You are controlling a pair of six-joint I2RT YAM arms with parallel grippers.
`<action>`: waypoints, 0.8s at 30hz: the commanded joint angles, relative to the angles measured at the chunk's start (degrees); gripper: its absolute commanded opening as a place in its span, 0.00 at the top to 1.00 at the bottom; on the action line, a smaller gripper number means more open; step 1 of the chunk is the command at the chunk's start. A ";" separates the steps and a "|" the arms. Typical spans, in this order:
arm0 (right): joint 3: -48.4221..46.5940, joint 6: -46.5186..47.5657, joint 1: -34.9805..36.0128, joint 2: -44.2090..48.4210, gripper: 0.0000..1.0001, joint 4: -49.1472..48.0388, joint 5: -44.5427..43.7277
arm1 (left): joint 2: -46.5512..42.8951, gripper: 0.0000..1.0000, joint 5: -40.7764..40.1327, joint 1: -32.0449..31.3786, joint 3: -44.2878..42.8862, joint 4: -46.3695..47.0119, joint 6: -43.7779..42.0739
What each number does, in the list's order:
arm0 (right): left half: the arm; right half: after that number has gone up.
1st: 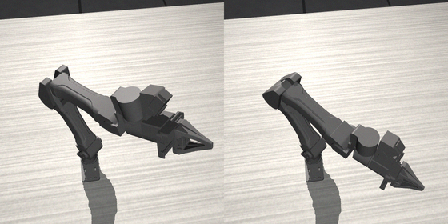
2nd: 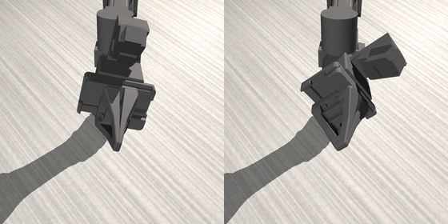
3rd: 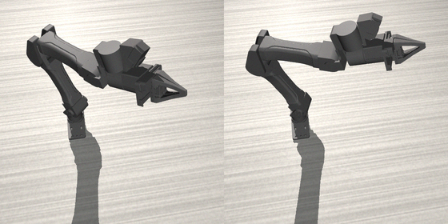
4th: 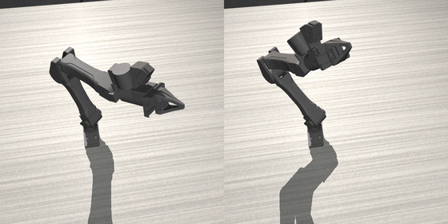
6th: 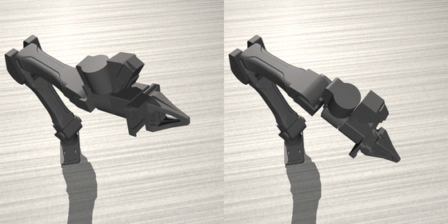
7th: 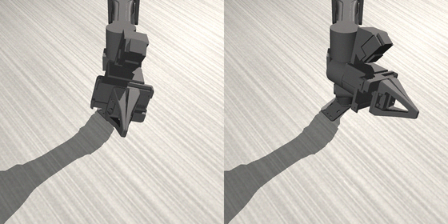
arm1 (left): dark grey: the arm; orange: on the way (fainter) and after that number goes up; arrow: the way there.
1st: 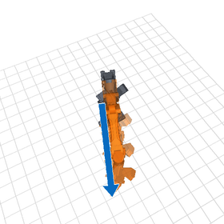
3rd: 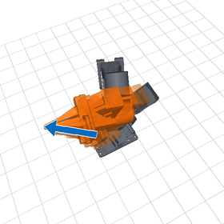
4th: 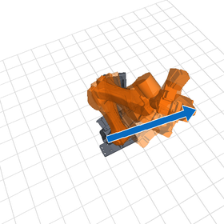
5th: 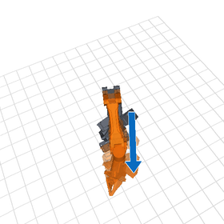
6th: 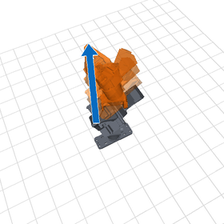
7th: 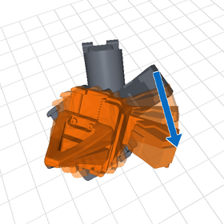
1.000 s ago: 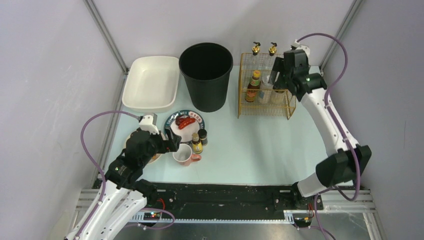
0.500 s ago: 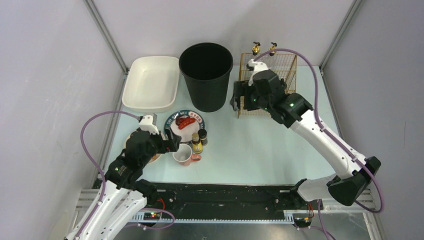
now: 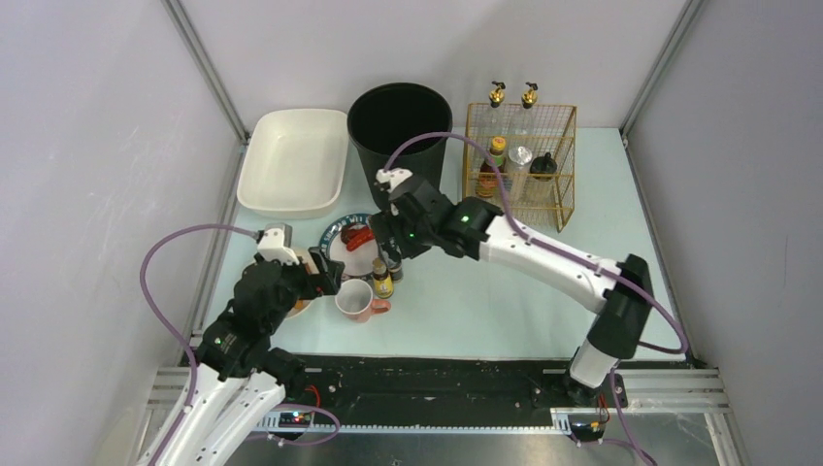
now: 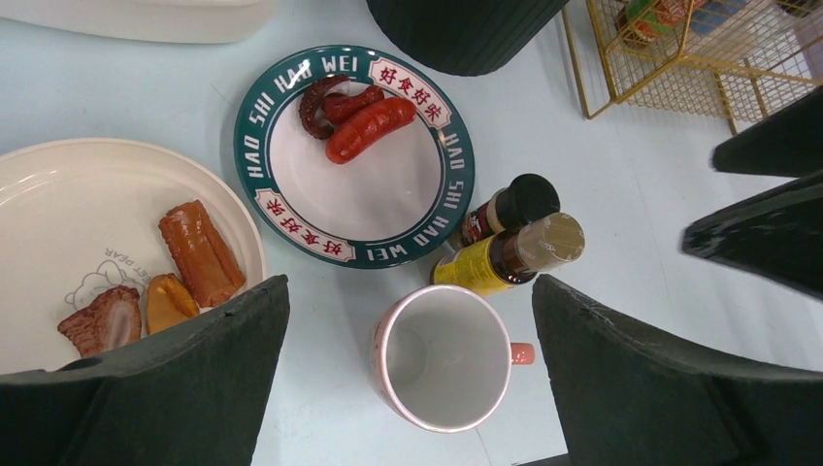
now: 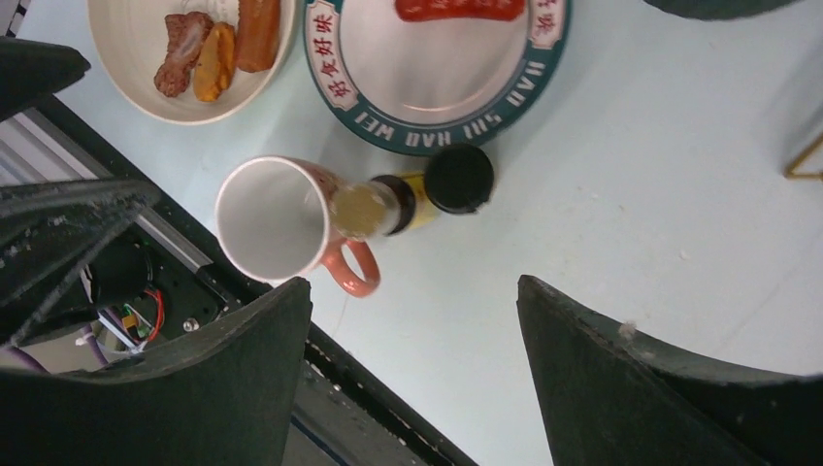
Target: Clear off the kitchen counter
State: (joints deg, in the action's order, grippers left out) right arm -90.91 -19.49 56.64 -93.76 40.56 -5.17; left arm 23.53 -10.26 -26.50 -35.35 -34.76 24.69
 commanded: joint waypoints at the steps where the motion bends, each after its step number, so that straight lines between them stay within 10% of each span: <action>1: -7.25 -0.22 2.54 -4.89 0.19 1.00 -1.26 | -1.64 0.02 -2.74 -0.31 -1.65 0.18 1.32; 24: -14.89 -1.22 7.25 -18.10 0.34 5.81 -3.95 | -7.85 0.02 0.33 -0.33 -2.09 0.20 1.34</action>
State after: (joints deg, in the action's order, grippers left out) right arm -102.32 -20.36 63.46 -110.45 45.82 -7.88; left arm 17.17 -11.64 -26.50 -35.35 -35.29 25.50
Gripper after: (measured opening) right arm 0.675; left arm 0.985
